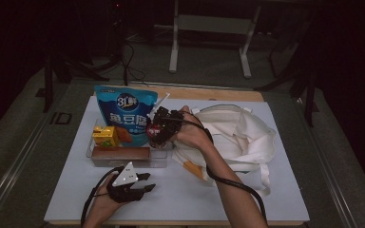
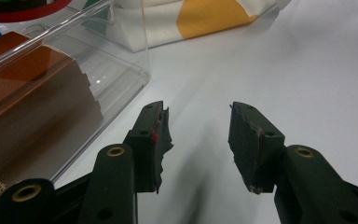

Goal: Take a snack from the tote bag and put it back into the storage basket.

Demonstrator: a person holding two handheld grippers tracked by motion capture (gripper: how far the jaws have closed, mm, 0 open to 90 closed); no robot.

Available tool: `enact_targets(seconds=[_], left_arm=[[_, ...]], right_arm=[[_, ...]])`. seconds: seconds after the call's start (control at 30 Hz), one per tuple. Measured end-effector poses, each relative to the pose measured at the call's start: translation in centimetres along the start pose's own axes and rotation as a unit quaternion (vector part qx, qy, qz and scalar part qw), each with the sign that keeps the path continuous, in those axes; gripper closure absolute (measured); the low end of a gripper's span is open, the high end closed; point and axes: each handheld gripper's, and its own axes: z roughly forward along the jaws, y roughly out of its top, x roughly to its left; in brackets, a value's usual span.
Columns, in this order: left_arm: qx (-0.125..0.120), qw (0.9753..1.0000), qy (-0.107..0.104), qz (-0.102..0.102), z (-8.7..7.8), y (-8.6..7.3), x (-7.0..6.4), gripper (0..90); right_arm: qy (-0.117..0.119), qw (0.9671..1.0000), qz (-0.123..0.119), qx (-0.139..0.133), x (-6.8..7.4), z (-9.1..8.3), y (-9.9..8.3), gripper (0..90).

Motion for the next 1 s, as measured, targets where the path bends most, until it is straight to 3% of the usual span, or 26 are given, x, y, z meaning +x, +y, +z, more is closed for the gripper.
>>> enact_targets(seconds=[1.0], left_arm=[[0.001, 1.0000, -0.001, 0.000, 0.1, 0.0, 0.0, 55.8]], right_arm=[[-0.002, 0.9999, 0.016, 0.005, 0.0, 1.9, -0.5, 25.8]])
